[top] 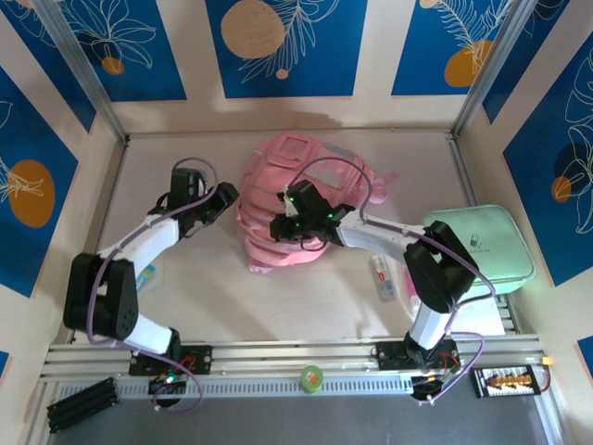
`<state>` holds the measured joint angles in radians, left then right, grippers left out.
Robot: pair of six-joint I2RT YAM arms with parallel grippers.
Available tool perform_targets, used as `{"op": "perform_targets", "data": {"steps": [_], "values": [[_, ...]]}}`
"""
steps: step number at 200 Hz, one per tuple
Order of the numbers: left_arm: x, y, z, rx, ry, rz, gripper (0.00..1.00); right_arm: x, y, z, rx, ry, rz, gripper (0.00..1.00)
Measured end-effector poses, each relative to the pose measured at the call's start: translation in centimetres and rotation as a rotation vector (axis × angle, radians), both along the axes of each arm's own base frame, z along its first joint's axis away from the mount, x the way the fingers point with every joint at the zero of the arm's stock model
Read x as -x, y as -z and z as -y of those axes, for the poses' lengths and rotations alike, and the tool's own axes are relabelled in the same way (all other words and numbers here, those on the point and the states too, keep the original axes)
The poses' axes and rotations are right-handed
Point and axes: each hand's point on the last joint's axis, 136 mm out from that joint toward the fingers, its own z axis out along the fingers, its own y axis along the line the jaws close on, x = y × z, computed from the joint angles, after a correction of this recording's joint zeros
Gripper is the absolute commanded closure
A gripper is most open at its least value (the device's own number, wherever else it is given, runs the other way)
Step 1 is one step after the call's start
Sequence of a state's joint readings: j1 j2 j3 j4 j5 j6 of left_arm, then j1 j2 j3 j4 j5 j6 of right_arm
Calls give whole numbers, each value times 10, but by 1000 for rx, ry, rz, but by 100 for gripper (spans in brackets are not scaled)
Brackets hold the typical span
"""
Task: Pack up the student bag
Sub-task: Zip the student bag at the top-center of the table.
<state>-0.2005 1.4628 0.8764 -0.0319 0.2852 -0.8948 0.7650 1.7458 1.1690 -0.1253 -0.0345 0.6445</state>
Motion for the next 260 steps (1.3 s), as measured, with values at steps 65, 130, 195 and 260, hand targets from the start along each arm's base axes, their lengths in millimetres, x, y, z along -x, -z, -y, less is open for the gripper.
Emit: {"op": "perform_targets", "data": {"steps": [65, 130, 195, 260], "values": [[20, 4, 21, 178, 1, -53, 52, -7, -1, -20, -34, -50, -14, 100], [14, 20, 33, 222, -21, -122, 64, -7, -1, -20, -33, -51, -13, 100], [3, 29, 37, 245, -42, -145, 74, -5, 2, -19, -3, -56, 11, 100], [1, 30, 41, 261, -39, -158, 100, -3, 3, -9, 136, 2, 107, 100]]}}
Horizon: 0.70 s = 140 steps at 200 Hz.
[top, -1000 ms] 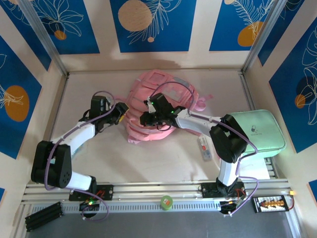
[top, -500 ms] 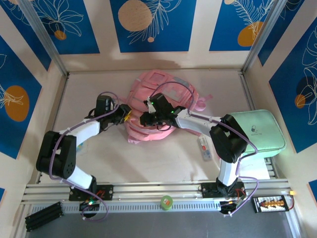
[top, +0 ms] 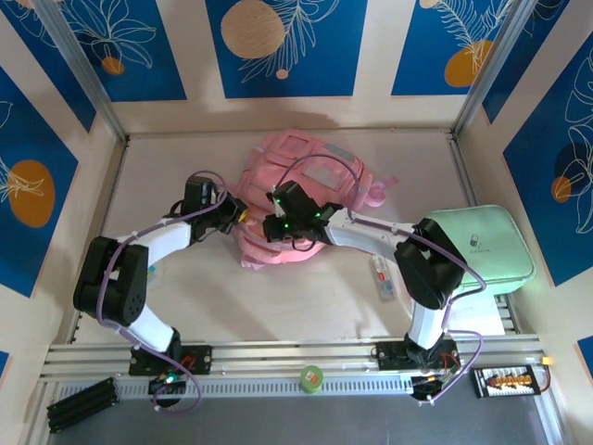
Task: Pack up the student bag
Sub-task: Zip the student bag at the top-center of the table.
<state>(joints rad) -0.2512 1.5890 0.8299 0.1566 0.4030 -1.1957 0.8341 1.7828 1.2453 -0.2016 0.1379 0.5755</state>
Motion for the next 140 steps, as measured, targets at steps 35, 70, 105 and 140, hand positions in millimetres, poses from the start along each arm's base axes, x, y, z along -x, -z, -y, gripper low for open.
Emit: {"op": "perform_targets", "data": {"steps": [35, 70, 105, 140], "values": [[-2, -14, 1, 2, 8, 28, 100, 5, -8, 29, 117, 99, 67, 100], [-5, -30, -2, -2, 9, 64, 100, 12, -4, 69, 217, 230, 76, 100], [-6, -29, -5, -15, 14, 66, 100, 14, 7, 100, 289, 305, 67, 100], [-4, -27, -8, -30, 25, 67, 100, 8, 15, 117, 264, 261, 43, 100]]}}
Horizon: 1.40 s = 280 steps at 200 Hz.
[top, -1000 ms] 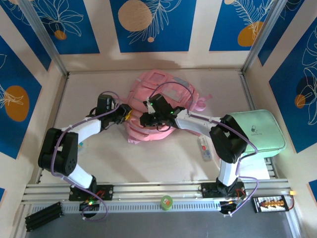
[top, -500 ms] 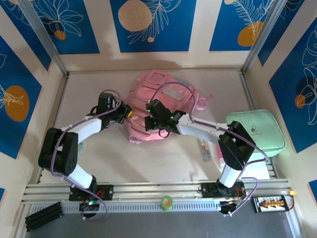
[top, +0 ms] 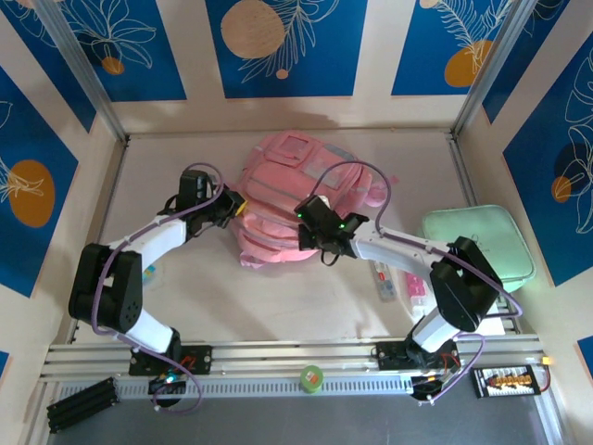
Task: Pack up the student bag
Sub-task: Zip the student bag at the top-center of the table.
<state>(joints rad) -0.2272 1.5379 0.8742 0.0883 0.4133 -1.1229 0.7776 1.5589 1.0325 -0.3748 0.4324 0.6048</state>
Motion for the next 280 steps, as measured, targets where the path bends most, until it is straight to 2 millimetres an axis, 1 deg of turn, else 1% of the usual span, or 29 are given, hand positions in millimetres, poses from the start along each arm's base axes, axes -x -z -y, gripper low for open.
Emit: {"op": "perform_targets", "data": {"steps": [15, 33, 63, 96, 121, 151, 177, 216, 238, 250, 280], "values": [[1, 2, -2, -15, 11, 3, 100, -4, -1, 4, -27, -58, -19, 100], [2, 6, -8, -43, 22, 1, 100, -12, -1, 14, -46, -111, -38, 100], [7, 15, -18, -95, 44, -11, 100, -25, -5, 32, -56, -150, -43, 100], [10, 19, -19, -122, 88, -5, 100, -35, -13, 39, -43, -204, -38, 100], [9, 21, -19, -136, 116, -2, 100, -48, -11, 47, -6, -238, -59, 100], [9, 25, -19, -153, 154, -7, 100, -72, -5, 61, 26, -232, -95, 100], [10, 28, -17, -165, 190, -7, 100, -85, -3, 70, 37, -203, -126, 100], [13, 26, -10, -145, 254, 8, 100, -114, -5, 84, 9, -74, -208, 100], [15, 24, -7, -141, 280, 21, 100, -119, -1, 85, 5, -49, -241, 100], [15, 23, -6, -144, 288, 25, 100, -119, 1, 85, 9, -46, -259, 97], [14, 20, -6, -153, 304, 32, 100, -122, -3, 85, 33, -88, -250, 95]]}}
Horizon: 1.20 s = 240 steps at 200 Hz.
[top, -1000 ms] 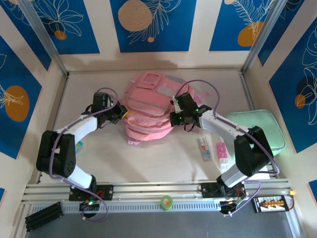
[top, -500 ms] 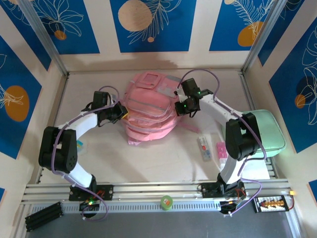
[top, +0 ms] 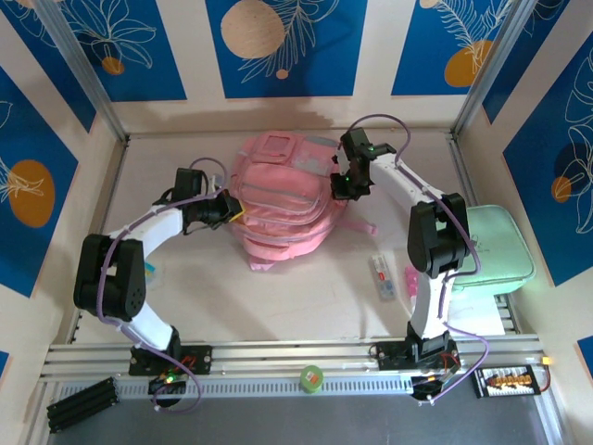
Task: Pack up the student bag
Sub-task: Zip the student bag at the top-center of the table.
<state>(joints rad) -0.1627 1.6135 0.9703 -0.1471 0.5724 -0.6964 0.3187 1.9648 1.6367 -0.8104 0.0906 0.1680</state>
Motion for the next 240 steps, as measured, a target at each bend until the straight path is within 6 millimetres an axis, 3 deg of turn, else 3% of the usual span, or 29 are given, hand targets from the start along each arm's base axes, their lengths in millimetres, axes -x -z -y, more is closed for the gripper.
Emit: {"op": "perform_targets", "data": {"steps": [43, 70, 91, 103, 121, 138, 154, 171, 199, 240], "values": [[0, -1, 0, -9, 17, 4, 100, -6, -1, 3, 69, -179, 74, 87], [1, 1, 0, -18, 26, -2, 100, -21, -3, 12, 144, -235, 150, 84], [2, 2, 0, -21, 35, 1, 100, -33, -3, 19, 169, -220, 182, 86], [2, 1, 0, -18, 39, 2, 100, -34, -2, 19, 163, -203, 180, 91], [2, 0, 1, -12, 48, 7, 100, -33, -3, 17, 139, -180, 173, 92], [2, -1, 1, -7, 50, 5, 100, -33, -3, 16, 120, -150, 164, 75], [2, 0, -1, -7, 45, 3, 89, -34, -6, 21, 100, -90, 163, 55], [0, -1, -4, -3, 34, 0, 78, -29, -14, 32, 82, -41, 176, 43], [1, -15, -7, 10, 25, 31, 66, -6, -35, 35, -9, 29, 197, 35], [0, -57, -9, 9, 11, 161, 56, 24, -55, -18, -238, 7, 197, 32]]}}
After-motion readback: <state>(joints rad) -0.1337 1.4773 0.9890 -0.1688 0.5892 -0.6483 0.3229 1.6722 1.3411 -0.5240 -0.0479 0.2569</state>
